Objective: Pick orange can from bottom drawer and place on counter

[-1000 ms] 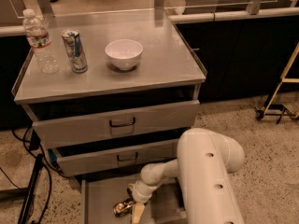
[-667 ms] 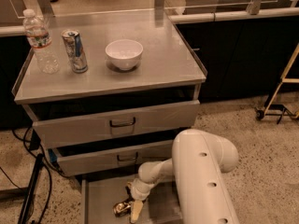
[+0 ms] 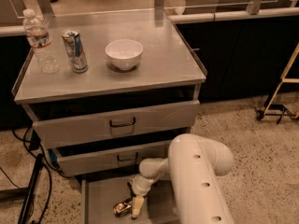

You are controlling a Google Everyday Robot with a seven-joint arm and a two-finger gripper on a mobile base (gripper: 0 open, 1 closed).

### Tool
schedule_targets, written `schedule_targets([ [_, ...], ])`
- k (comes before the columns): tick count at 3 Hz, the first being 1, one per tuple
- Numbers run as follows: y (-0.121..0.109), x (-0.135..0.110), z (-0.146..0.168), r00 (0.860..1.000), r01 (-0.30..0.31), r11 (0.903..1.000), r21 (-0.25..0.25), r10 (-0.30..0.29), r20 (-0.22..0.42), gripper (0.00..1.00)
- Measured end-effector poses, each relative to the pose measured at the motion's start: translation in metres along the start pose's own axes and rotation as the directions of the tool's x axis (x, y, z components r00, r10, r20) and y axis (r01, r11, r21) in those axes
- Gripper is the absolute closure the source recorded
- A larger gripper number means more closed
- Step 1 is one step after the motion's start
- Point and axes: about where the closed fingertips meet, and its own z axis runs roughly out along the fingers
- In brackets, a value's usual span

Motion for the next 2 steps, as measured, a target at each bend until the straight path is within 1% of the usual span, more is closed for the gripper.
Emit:
schedule_targets([
  [1, -0.007, 0.002, 0.006, 1.0, -0.007, 1.0, -0.007, 0.007, 0.002, 0.0],
  [2, -0.005, 0.004, 0.02, 1.0, -0.023, 0.9993, -0.028, 0.023, 0.013, 0.0],
])
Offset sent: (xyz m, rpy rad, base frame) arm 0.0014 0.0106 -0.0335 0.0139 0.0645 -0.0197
